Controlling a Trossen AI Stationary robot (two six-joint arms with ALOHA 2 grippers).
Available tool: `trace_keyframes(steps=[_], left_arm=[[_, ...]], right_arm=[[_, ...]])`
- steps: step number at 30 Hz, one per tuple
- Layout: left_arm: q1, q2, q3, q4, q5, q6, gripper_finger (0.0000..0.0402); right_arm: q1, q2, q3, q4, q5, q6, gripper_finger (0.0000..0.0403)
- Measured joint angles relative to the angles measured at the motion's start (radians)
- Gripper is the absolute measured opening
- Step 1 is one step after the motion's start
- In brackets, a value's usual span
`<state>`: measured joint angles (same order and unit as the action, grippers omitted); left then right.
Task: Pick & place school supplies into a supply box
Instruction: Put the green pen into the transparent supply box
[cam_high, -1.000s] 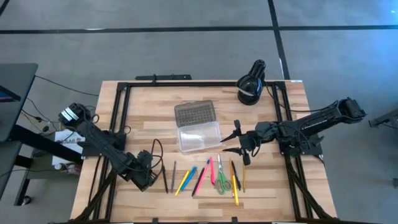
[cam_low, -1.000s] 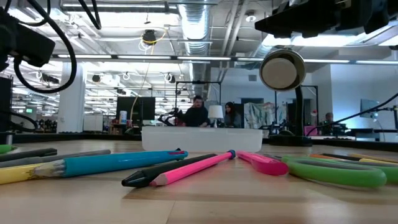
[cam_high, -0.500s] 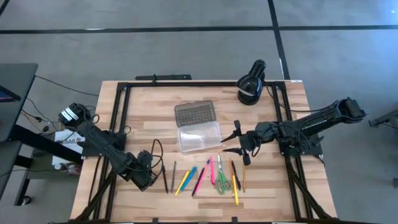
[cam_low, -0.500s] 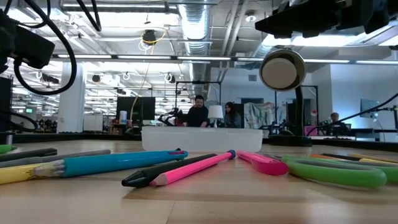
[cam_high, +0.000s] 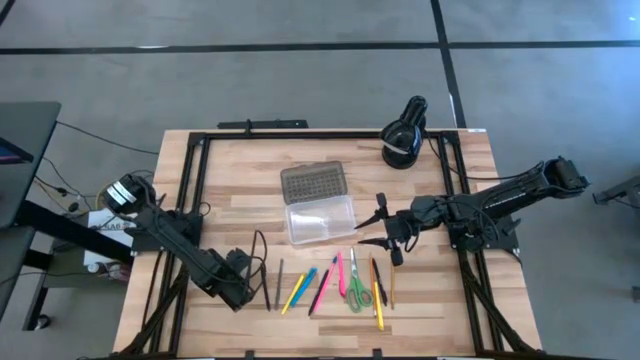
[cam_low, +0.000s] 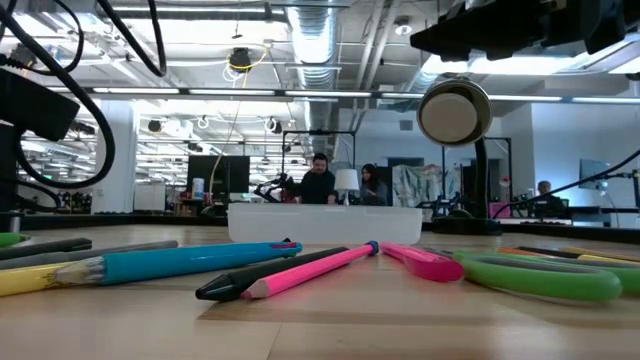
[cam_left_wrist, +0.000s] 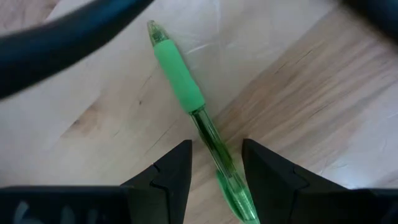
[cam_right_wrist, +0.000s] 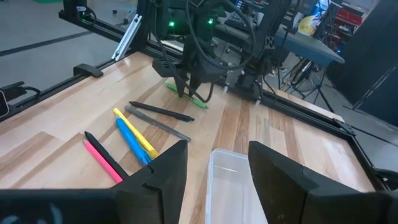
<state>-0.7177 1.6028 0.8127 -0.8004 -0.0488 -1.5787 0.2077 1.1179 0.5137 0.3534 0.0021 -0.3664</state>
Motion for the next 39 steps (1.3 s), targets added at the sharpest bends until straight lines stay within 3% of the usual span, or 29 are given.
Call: trace_keyframes(steps=[10, 20, 25, 39], left_arm=[[0.000, 0.002, 0.000, 0.007, -0.004, 0.004, 0.0135], [0.000, 0.003, -0.001, 0.038, -0.008, 0.035, 0.0058], [0.000, 0.003, -0.001, 0.039, -0.011, 0.113, 0.0037], [0.036, 0.003, -0.001, 0.036, -0.056, 0.449, 0.0033]], right_arm=[[0.000, 0.000, 0.000, 0.000, -0.001, 0.000, 0.0166], [0.000, 0.000, 0.000, -0.001, -0.002, 0.001, 0.0166], [0.000, 0.000, 0.000, -0.002, -0.002, 0.001, 0.0166], [0.001, 0.000, 0.000, -0.001, -0.002, 0.001, 0.0166]])
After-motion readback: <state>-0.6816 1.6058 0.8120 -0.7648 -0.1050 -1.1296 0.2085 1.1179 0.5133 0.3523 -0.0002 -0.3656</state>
